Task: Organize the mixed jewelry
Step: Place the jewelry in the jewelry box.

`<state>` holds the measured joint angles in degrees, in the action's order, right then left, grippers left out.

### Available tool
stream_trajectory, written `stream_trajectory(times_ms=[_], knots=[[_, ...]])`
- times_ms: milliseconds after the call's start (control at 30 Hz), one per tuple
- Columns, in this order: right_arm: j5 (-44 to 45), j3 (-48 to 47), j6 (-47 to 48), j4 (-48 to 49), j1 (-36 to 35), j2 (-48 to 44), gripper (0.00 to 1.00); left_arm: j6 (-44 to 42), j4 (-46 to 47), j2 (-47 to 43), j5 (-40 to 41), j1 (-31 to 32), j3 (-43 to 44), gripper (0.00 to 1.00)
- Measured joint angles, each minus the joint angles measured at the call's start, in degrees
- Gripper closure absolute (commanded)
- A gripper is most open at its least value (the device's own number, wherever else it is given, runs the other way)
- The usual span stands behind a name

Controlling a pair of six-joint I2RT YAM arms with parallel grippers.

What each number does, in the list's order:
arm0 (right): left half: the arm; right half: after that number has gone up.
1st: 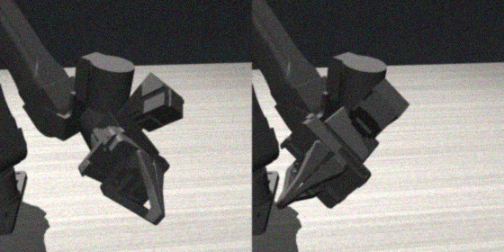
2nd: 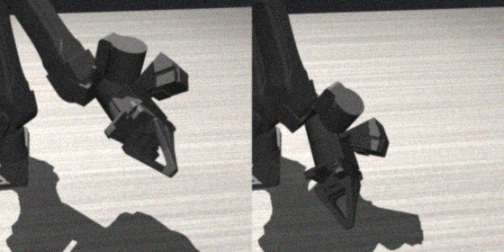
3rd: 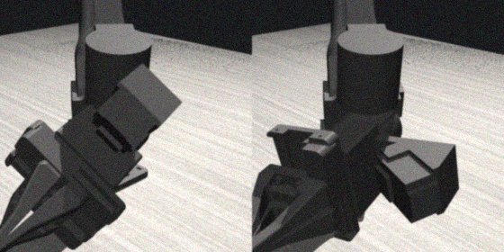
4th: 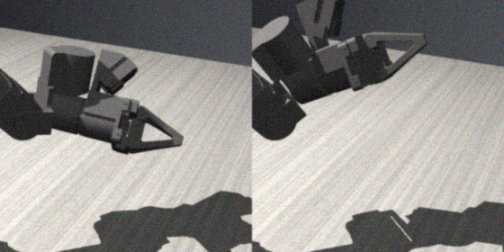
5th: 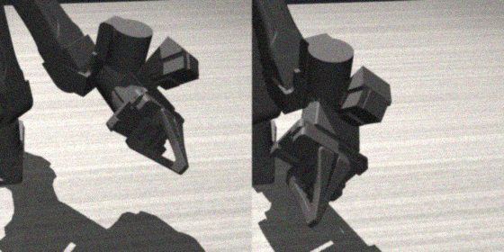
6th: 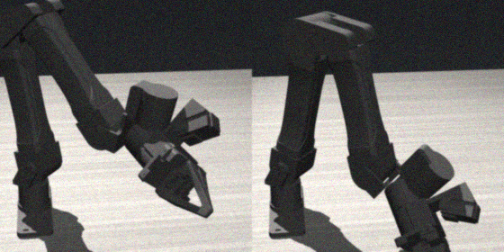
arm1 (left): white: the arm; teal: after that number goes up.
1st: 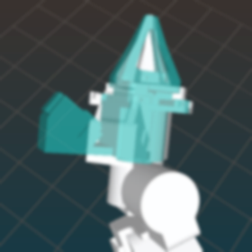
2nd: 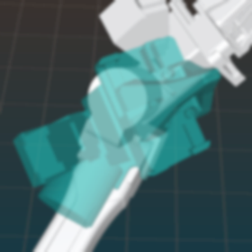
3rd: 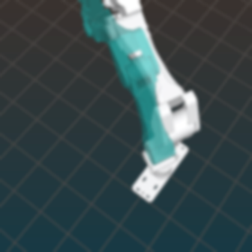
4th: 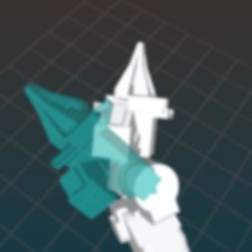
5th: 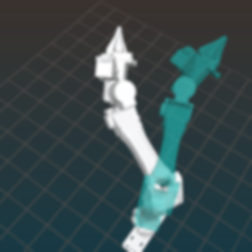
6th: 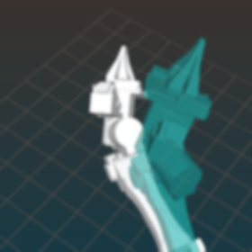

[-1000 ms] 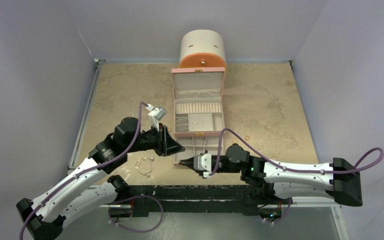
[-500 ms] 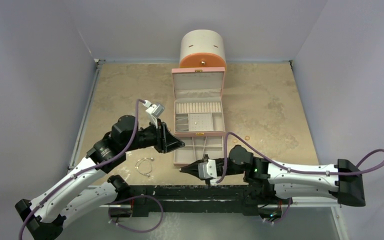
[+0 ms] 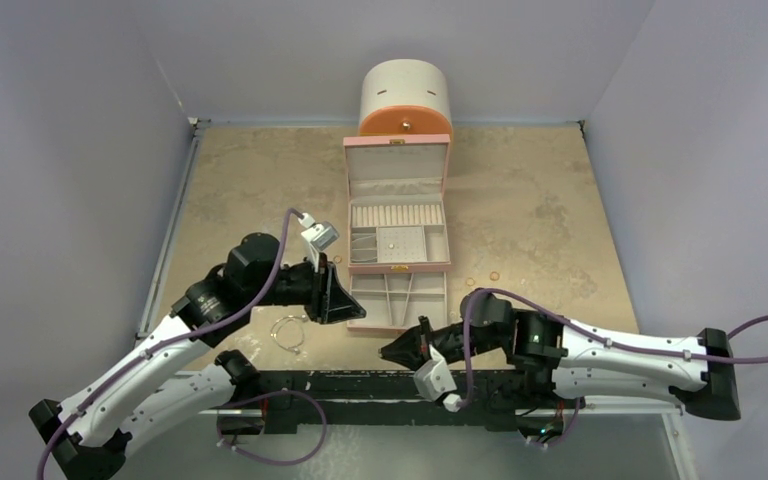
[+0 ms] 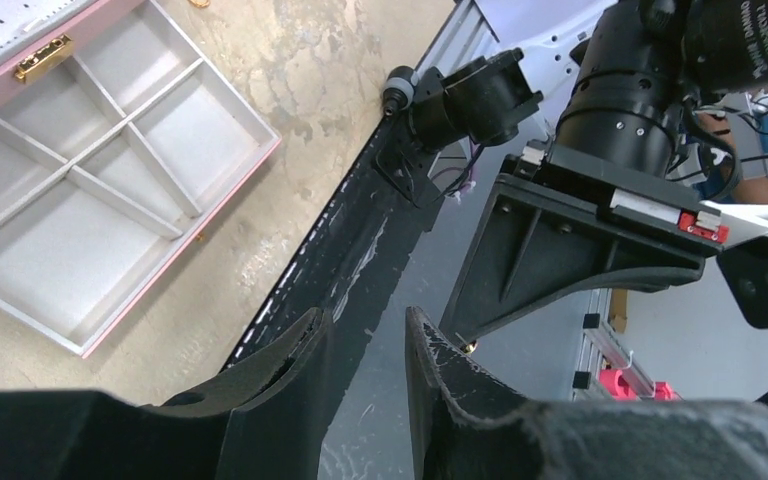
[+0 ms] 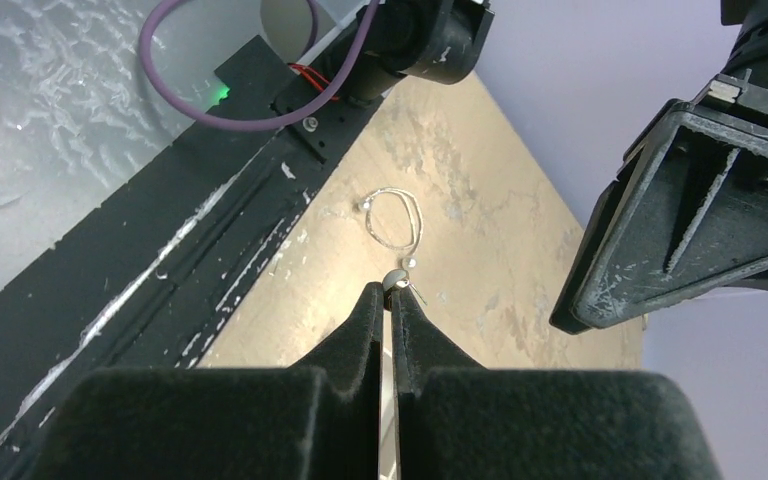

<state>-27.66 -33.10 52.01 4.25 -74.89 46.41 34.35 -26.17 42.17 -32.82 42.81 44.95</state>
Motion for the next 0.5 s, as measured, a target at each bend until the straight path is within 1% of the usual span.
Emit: stream_trajectory(times_ms=[133,300,500], knots=[[-0.07,-2.62,2.05,-4.96,0.0,-0.5,1.0,-0.76,-0.28,-0.57,-0.63,0.0,0.28,0.68],[-1.09,-3.04,1.88,-7.54,0.02,-1.53,1.0,-1.16,-0.07,-1.27,-2.1,0.0,0.59,0.68],[-7.78,-7.3,2.64,-12.46,0.35,0.26,1.0,-1.14,1.38,-3.1,-6.8,0.0,0.59,0.68]])
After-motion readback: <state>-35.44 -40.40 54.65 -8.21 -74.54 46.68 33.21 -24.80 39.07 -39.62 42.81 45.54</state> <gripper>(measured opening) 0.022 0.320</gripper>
